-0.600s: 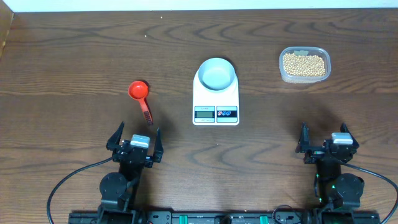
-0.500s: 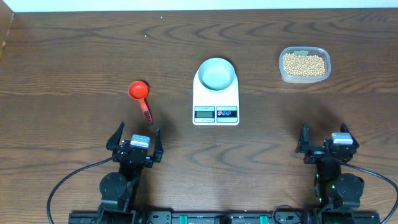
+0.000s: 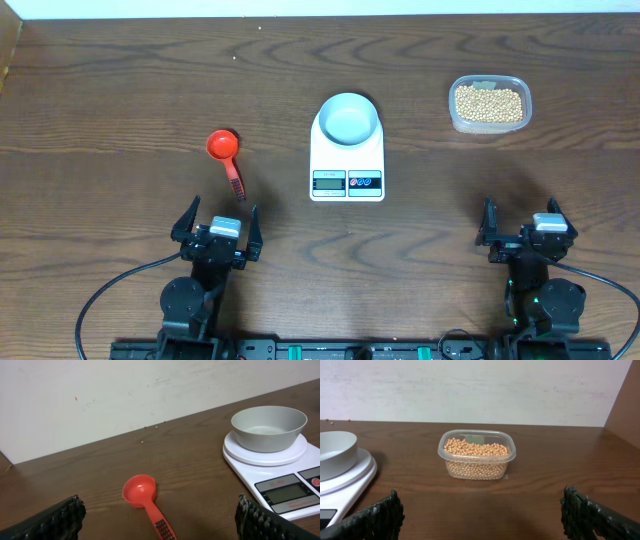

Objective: Scoop item into bowl and weigh 50g on scale

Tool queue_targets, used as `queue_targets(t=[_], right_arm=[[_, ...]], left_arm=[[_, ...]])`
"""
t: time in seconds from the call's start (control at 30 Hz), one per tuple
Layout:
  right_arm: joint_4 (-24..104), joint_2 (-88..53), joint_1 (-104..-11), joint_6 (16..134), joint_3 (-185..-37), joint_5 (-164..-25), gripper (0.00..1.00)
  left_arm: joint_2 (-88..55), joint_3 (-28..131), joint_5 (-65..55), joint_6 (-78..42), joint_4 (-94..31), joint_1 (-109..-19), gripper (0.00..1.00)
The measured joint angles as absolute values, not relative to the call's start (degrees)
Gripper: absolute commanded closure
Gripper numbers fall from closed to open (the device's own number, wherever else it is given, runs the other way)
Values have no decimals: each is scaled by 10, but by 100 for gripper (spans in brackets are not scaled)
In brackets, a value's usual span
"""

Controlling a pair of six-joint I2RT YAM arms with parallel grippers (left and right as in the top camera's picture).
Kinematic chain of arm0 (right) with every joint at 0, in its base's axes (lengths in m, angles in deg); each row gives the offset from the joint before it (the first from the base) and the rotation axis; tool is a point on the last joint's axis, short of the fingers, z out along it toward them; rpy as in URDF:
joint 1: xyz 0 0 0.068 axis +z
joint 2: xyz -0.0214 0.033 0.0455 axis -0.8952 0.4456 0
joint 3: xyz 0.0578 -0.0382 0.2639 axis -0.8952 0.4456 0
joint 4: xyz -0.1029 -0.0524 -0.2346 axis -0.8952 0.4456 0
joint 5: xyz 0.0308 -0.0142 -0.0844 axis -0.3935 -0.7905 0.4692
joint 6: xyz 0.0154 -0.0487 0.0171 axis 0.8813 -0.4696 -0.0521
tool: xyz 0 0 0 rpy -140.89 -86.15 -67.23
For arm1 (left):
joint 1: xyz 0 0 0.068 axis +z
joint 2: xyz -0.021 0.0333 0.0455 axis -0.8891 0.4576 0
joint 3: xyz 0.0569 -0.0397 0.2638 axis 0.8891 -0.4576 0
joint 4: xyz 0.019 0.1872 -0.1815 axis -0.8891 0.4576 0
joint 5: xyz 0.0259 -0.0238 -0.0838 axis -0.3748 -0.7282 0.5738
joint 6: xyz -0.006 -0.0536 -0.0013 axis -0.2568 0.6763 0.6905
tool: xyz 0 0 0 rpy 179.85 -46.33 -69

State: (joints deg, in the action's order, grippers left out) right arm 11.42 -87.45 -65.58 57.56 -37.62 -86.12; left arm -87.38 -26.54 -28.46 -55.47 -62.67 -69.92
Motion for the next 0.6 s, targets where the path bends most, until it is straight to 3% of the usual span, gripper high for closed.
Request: queue_targets(t=[0.6], right_arm=[[114, -875, -656, 576, -376, -861, 1]], left_arm=[[-874, -265, -284, -538, -627, -699, 2]])
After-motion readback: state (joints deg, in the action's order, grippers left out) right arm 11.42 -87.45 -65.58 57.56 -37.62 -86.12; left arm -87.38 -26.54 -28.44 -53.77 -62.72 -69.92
